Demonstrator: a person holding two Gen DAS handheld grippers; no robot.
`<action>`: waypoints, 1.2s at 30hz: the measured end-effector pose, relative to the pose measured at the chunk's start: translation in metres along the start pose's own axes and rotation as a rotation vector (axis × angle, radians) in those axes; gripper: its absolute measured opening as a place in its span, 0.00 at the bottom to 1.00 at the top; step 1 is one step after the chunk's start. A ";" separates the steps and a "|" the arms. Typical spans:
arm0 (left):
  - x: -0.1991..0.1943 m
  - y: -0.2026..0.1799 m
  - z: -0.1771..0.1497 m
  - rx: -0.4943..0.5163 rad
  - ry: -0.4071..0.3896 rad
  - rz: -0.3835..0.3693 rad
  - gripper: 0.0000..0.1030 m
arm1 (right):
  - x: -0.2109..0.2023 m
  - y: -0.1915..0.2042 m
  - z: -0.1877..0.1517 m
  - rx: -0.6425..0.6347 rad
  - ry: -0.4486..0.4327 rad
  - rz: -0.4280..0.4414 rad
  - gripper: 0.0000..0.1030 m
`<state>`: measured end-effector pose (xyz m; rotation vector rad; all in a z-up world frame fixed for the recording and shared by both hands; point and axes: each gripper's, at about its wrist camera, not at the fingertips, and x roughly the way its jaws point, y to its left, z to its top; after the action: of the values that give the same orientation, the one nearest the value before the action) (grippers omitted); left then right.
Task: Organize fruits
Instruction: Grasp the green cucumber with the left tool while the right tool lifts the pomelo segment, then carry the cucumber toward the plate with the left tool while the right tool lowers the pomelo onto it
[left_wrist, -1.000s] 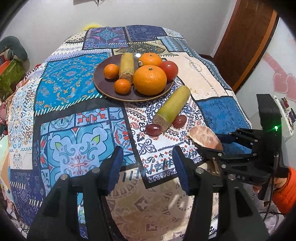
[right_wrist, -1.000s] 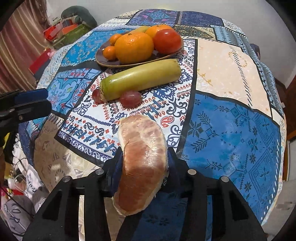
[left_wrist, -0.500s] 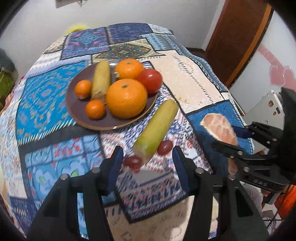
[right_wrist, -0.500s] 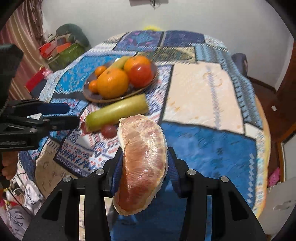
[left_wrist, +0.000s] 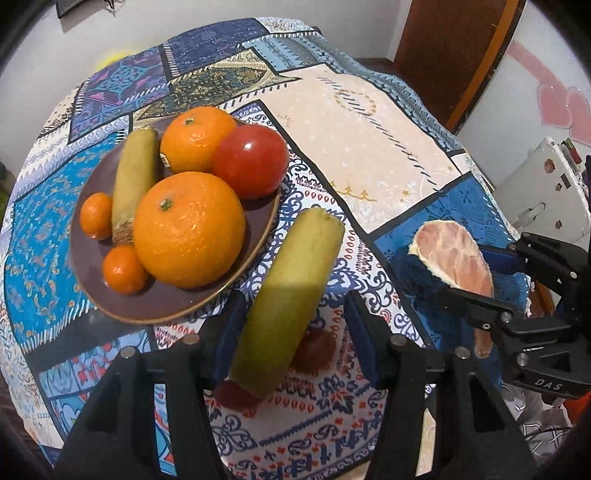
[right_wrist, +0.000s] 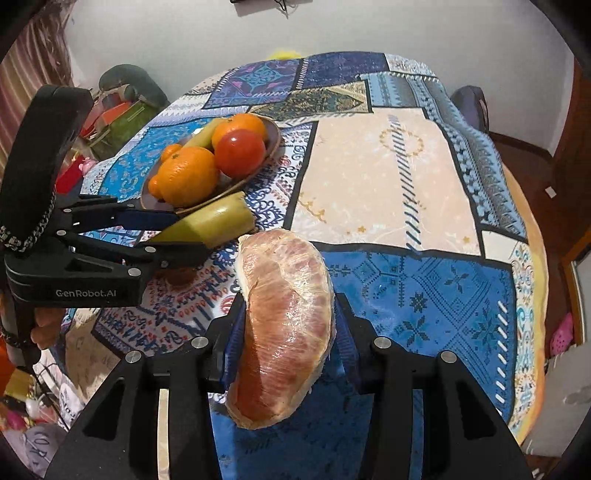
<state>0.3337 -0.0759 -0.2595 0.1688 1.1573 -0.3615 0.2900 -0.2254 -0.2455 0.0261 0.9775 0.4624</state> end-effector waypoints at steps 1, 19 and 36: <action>0.003 0.001 0.001 -0.002 0.005 -0.003 0.53 | 0.002 -0.001 0.000 0.003 0.002 0.002 0.40; 0.023 -0.018 0.014 0.028 -0.013 0.094 0.45 | 0.018 -0.016 -0.001 0.047 0.010 0.035 0.40; -0.067 0.006 -0.014 -0.085 -0.175 0.065 0.35 | -0.003 -0.008 0.014 0.033 -0.042 0.012 0.40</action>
<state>0.3001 -0.0527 -0.2044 0.0981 0.9903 -0.2631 0.3023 -0.2316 -0.2370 0.0712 0.9438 0.4546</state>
